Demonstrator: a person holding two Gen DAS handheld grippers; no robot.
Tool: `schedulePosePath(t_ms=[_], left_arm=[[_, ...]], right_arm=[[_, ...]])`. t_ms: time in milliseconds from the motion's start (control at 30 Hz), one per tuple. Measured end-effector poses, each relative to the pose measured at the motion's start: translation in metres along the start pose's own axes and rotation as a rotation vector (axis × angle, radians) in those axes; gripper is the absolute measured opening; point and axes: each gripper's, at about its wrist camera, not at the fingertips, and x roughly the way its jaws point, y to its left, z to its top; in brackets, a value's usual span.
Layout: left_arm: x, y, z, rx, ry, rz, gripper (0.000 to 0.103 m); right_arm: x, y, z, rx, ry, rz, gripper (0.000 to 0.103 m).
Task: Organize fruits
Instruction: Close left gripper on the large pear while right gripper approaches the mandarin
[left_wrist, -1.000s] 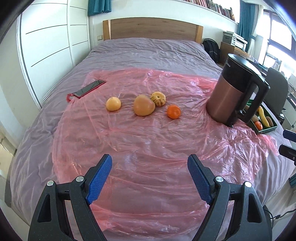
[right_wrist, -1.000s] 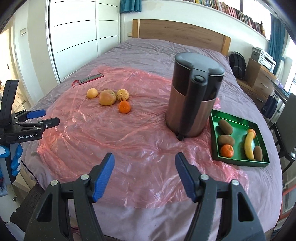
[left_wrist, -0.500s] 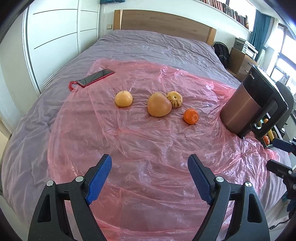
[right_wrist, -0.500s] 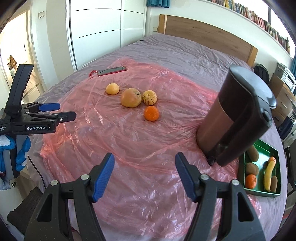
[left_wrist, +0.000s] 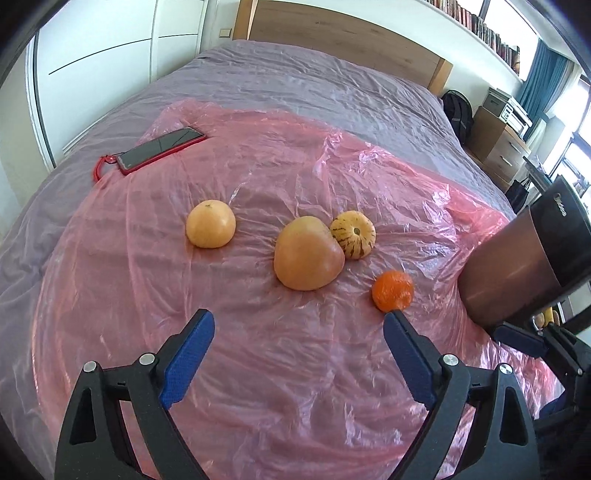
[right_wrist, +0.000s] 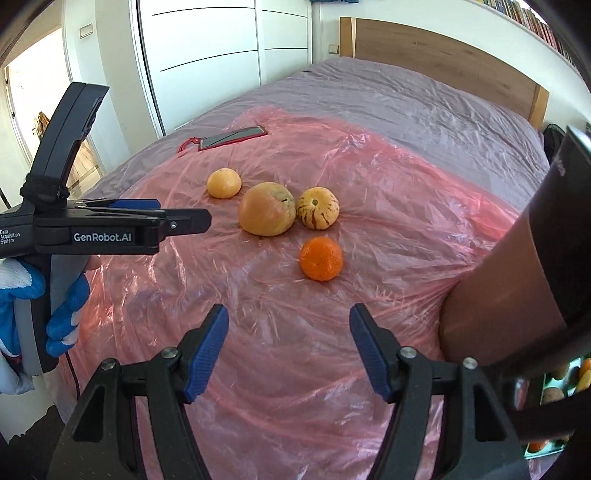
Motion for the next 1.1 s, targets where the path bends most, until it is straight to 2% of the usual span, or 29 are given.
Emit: schedulePosePath(t_ms=[333, 633, 800, 967, 1100], left_arm=[[0.077, 0.005, 0.034, -0.128, 0.052, 0.042, 0.09], [0.105, 0.002, 0.032, -0.13, 0.07, 0.059, 0.09], [0.111, 0.0, 0.028, -0.108, 0.063, 0.069, 0.09], [0.112, -0.003, 0.025, -0.083, 0.044, 0.078, 0.089], [0.113, -0.004, 0.025, -0.062, 0.037, 0.086, 0.089]], right_arm=[[0.07, -0.033, 0.02, 0.053, -0.009, 0.044, 0.1], [0.102, -0.048, 0.022, 0.099, -0.014, 0.077, 0.1], [0.11, -0.05, 0.019, 0.115, -0.024, 0.097, 0.092], [0.114, -0.048, 0.019, 0.104, -0.036, 0.114, 0.079], [0.118, -0.048, 0.019, 0.101, -0.036, 0.115, 0.077]])
